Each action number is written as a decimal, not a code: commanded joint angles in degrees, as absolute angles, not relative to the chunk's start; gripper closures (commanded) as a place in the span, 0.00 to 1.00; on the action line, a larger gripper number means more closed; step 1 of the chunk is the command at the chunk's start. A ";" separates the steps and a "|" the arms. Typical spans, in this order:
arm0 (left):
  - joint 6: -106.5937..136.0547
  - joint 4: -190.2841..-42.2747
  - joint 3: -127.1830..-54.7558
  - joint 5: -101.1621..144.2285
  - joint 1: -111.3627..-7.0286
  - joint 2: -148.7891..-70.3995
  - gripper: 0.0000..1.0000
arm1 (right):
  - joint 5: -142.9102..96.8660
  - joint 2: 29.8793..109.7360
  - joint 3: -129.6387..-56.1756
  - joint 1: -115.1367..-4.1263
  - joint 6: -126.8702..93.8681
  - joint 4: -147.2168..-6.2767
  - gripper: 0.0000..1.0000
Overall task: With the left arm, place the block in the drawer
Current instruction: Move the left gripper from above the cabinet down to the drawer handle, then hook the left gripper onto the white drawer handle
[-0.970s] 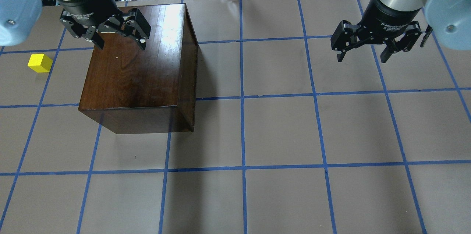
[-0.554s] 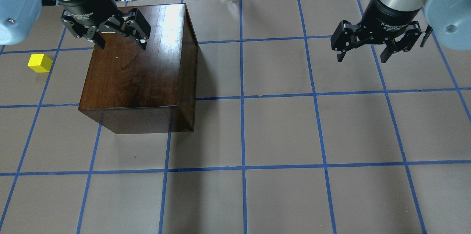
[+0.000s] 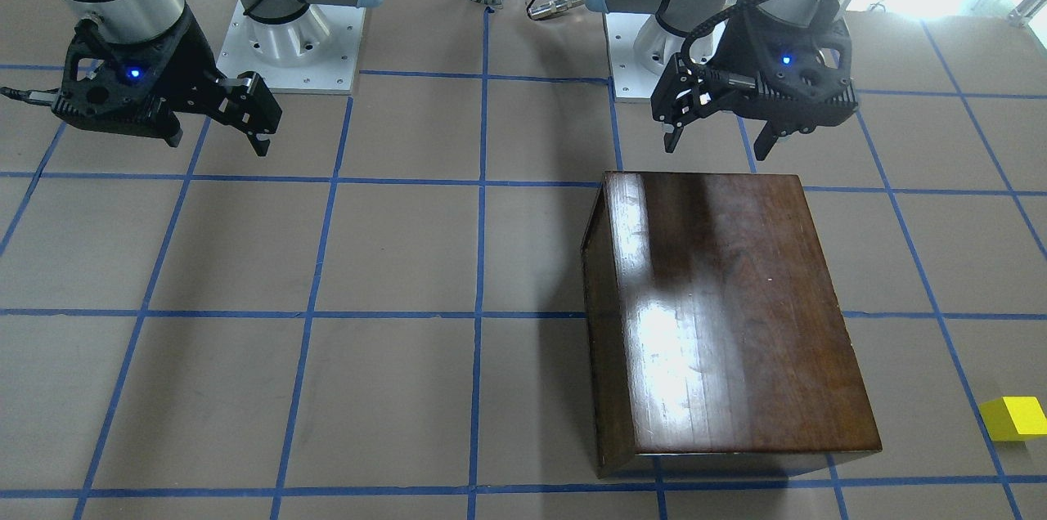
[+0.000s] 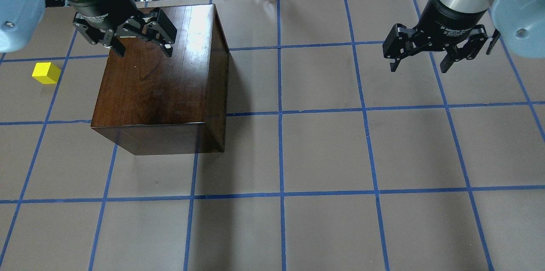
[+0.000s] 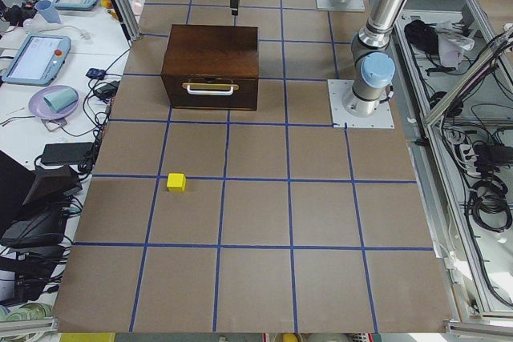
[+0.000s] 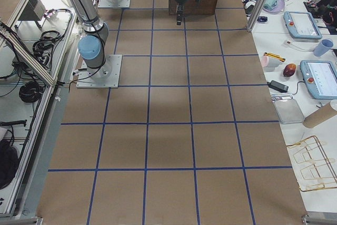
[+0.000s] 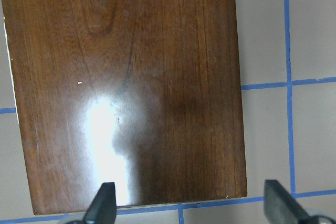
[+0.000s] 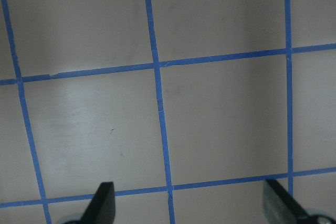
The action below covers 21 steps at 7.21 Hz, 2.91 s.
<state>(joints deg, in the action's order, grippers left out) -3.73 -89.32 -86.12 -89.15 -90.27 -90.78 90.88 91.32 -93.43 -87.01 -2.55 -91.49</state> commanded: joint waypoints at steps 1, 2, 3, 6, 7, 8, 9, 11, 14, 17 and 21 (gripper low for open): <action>-3.17 -89.30 -86.22 -88.95 -90.26 -90.53 0.00 | 90.88 91.32 -93.43 -87.01 -2.55 -91.49 0.00; -2.82 -89.12 -86.22 -88.77 -90.18 -91.22 0.00 | 90.88 91.32 -93.43 -87.01 -2.55 -91.49 0.00; -3.51 -87.29 -86.13 -88.94 -90.00 -92.01 0.00 | 90.88 91.32 -93.43 -87.01 -2.55 -91.49 0.00; -4.65 -84.73 -85.34 -88.95 -85.99 -95.96 0.00 | 90.88 91.32 -93.43 -87.01 -2.55 -91.49 0.00; -11.27 -83.51 -85.25 -89.03 -82.82 -96.93 0.00 | 90.88 91.32 -93.43 -87.01 -2.55 -91.49 0.00; -14.47 -83.50 -84.73 -88.95 -79.23 -97.99 0.00 | 90.88 91.32 -93.43 -87.01 -2.55 -91.49 0.00; -18.24 -83.32 -84.03 -88.86 -76.14 -99.56 0.00 | 90.88 91.32 -93.43 -87.01 -2.55 -91.49 0.00; -22.82 -80.09 -83.41 -88.16 -72.09 -103.69 0.00 | 90.88 91.32 -93.43 -87.01 -2.55 -91.49 0.00; -29.79 -79.28 -82.62 -81.67 -65.94 -108.00 0.00 | 90.88 91.32 -93.43 -87.01 -2.55 -91.49 0.00; -31.37 -80.07 -83.49 -72.70 -60.75 -110.65 0.00 | 90.97 91.32 -93.43 -87.01 -2.55 -91.49 0.00; -34.01 -80.60 -88.84 -68.29 -58.18 -111.36 0.00 | 90.88 91.32 -93.43 -87.01 -2.55 -91.49 0.00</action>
